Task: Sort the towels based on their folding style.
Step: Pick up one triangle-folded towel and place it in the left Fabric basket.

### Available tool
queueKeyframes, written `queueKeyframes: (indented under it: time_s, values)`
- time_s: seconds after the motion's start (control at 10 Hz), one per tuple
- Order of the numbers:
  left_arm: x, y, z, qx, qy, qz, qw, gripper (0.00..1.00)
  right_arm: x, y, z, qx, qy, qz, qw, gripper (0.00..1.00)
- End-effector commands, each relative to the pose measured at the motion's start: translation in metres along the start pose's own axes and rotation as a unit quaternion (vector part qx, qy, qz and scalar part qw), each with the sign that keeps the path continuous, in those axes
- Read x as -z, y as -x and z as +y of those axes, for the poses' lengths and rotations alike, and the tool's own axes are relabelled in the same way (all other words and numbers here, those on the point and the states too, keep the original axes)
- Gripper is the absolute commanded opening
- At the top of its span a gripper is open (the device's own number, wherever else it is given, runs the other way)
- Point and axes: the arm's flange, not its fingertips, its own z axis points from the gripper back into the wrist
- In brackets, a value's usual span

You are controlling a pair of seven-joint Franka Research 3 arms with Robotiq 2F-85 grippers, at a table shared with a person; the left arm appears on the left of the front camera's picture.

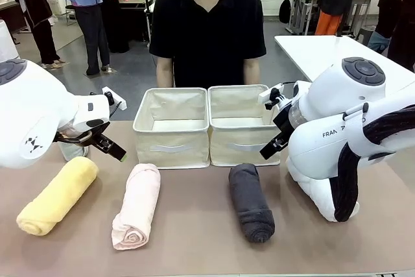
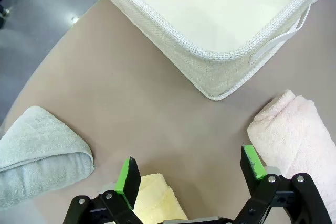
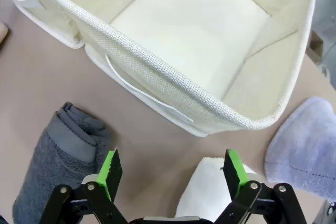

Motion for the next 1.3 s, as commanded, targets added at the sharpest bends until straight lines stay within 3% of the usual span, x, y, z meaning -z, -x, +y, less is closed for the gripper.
queueKeyframes:
  time_s: [0.0, 0.3, 0.4, 0.6, 0.8, 0.9, 1.1, 1.2]
  values:
    - [0.000, 0.000, 0.000, 0.000, 0.000, 0.000, 1.000, 1.00, 0.000, 0.000, 0.000, 0.000, 0.000, 0.000, 1.000, 1.00]
    - [0.000, 0.000, 0.000, 0.000, 0.000, 0.000, 1.000, 1.00, 0.000, 0.000, 0.000, 0.000, 0.000, 0.000, 1.000, 1.00]
    - [-0.040, -0.023, 0.011, 0.025, 0.007, 0.014, 1.000, 1.00, -0.039, -0.019, -0.002, -0.001, 0.045, -0.004, 0.999, 1.00]
    - [-0.110, -0.059, 0.027, 0.040, -0.006, 0.034, 0.999, 1.00, -0.112, -0.052, -0.003, -0.001, 0.066, 0.029, 0.997, 1.00]
    - [-0.173, -0.098, 0.032, 0.070, -0.020, 0.085, 0.994, 1.00, -0.184, -0.085, 0.003, -0.022, 0.081, 0.083, 0.993, 1.00]
    - [-0.200, -0.117, 0.031, 0.073, -0.015, 0.087, 0.993, 1.00, -0.214, -0.104, 0.001, -0.009, 0.097, 0.080, 0.992, 1.00]
    - [-0.232, -0.127, 0.018, 0.068, -0.047, 0.075, 0.994, 1.00, -0.239, -0.117, 0.003, -0.016, 0.141, 0.088, 0.986, 1.00]
    - [-0.224, -0.111, 0.026, 0.058, -0.014, 0.072, 0.996, 1.00, -0.239, -0.095, 0.005, -0.013, 0.096, 0.064, 0.993, 1.00]
